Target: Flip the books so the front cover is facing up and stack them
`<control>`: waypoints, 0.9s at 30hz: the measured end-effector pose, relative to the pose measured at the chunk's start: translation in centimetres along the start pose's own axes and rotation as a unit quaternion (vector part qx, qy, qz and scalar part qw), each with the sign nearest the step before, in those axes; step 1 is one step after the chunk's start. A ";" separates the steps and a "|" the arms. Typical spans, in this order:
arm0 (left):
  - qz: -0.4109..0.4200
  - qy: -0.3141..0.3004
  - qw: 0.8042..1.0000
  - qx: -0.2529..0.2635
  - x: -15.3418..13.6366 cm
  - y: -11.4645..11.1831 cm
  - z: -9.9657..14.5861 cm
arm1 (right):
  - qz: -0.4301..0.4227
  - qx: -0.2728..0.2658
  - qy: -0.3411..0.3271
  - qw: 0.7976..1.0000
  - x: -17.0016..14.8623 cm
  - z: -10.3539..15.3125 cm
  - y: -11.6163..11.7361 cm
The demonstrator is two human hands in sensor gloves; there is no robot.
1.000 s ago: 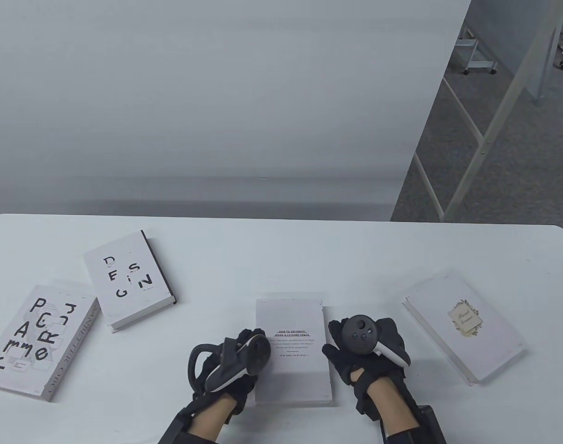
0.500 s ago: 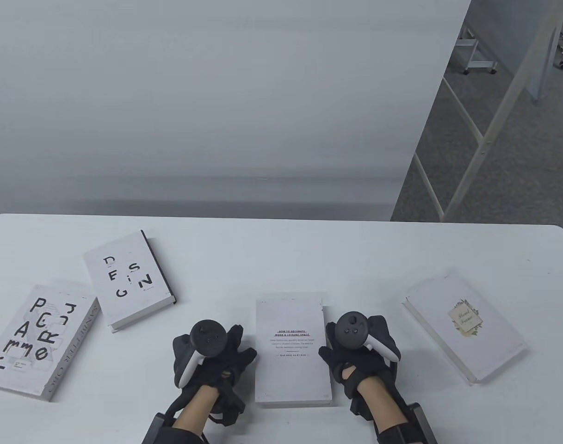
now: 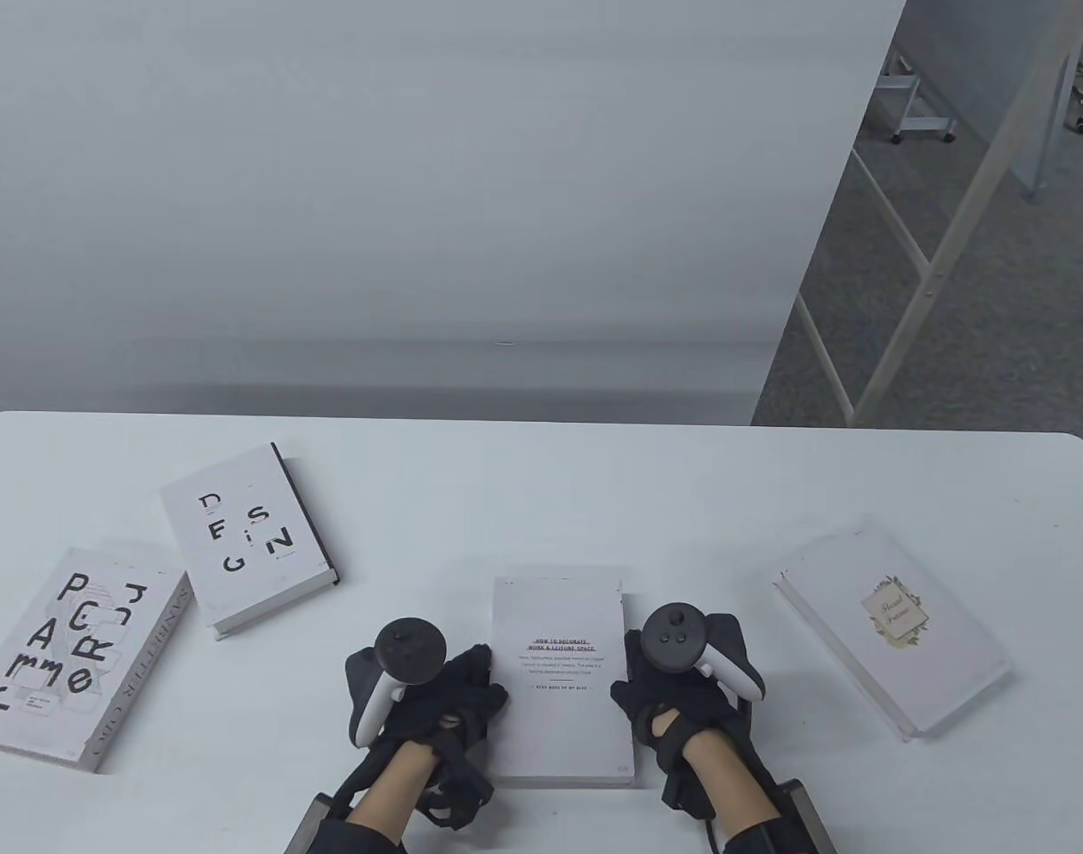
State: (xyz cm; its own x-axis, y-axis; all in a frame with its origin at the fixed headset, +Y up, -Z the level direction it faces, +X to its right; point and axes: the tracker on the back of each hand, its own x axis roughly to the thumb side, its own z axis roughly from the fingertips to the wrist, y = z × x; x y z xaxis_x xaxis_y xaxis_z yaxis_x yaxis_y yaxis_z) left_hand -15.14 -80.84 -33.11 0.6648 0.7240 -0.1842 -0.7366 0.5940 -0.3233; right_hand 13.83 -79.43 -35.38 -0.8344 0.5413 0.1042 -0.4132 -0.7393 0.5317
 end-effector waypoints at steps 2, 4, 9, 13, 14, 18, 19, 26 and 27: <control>0.007 -0.001 1.000 -0.007 -0.1 0.1 -0.1 | 0.002 -0.010 -0.007 1.000 0.2 0.1 -0.1; 0.013 -0.001 1.000 -0.010 -0.3 0.2 -0.1 | 0.005 -0.034 -0.018 0.999 0.4 0.5 -0.5; 0.031 -0.003 0.999 -0.023 -0.9 0.7 -0.3 | 0.019 -0.106 -0.077 0.991 1.6 1.8 -1.2; 0.039 -0.001 0.999 -0.026 -1.3 0.9 -0.3 | 0.051 -0.136 -0.130 0.981 2.6 2.7 -1.2; 0.037 -0.002 0.999 -0.026 -1.4 1.0 -0.4 | 0.064 -0.142 -0.142 0.978 2.8 2.9 -1.1; 0.009 -0.001 1.000 -0.012 -1.4 1.3 -0.2 | 0.145 -0.181 -0.194 0.953 4.2 3.8 -0.4; 0.005 -0.002 1.000 -0.011 -1.4 1.4 -0.3 | 0.154 -0.183 -0.198 0.951 4.3 3.8 -0.3; -0.013 -0.001 1.000 -0.002 -1.6 1.7 -0.3 | 0.225 -0.187 -0.231 0.928 5.8 4.0 1.0; -0.013 0.000 1.000 -0.002 -1.6 1.7 -0.3 | 0.228 -0.183 -0.237 0.926 5.9 3.9 1.1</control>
State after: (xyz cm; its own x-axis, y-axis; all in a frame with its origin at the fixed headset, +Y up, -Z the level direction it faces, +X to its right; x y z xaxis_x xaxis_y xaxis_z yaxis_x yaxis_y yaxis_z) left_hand -17.45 -81.10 -33.66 0.6836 0.7085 -0.1751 -0.7184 0.6110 -0.3325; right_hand 9.84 -75.49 -30.86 -0.7338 0.1903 0.6521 -0.2253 -0.9738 0.0306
